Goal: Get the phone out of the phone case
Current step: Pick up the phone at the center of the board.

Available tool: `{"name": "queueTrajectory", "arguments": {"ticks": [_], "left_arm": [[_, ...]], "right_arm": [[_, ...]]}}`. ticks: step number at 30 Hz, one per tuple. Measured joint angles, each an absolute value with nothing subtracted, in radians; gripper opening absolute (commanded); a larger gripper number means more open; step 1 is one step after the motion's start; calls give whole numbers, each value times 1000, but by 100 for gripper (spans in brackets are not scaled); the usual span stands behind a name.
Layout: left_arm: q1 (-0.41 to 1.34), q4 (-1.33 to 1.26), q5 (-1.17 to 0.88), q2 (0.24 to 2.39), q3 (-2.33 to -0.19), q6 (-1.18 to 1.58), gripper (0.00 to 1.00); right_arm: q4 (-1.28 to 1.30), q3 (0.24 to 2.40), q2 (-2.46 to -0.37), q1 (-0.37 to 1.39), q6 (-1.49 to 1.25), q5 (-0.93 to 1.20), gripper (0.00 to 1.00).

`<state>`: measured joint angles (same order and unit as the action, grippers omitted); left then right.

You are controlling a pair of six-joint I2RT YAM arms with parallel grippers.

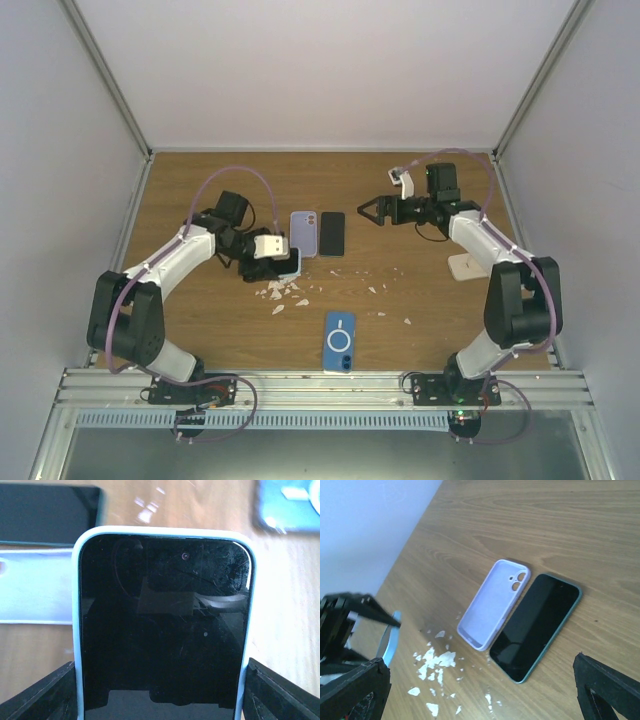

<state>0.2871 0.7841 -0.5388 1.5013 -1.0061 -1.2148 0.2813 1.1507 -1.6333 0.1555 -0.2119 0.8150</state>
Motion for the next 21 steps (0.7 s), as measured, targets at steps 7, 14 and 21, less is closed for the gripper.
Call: {"name": "queueTrajectory", "arguments": {"ticks": [7, 14, 21], "left_arm": [[320, 606, -542, 1514, -1113, -858, 54], [438, 513, -470, 1531, -1137, -617, 54], [524, 477, -410, 1560, -1187, -473, 54]], "right_arm": [[177, 1043, -1571, 155, -291, 926, 100], [74, 987, -1562, 157, -405, 1036, 100], [1, 975, -1550, 187, -462, 1092, 100]]}}
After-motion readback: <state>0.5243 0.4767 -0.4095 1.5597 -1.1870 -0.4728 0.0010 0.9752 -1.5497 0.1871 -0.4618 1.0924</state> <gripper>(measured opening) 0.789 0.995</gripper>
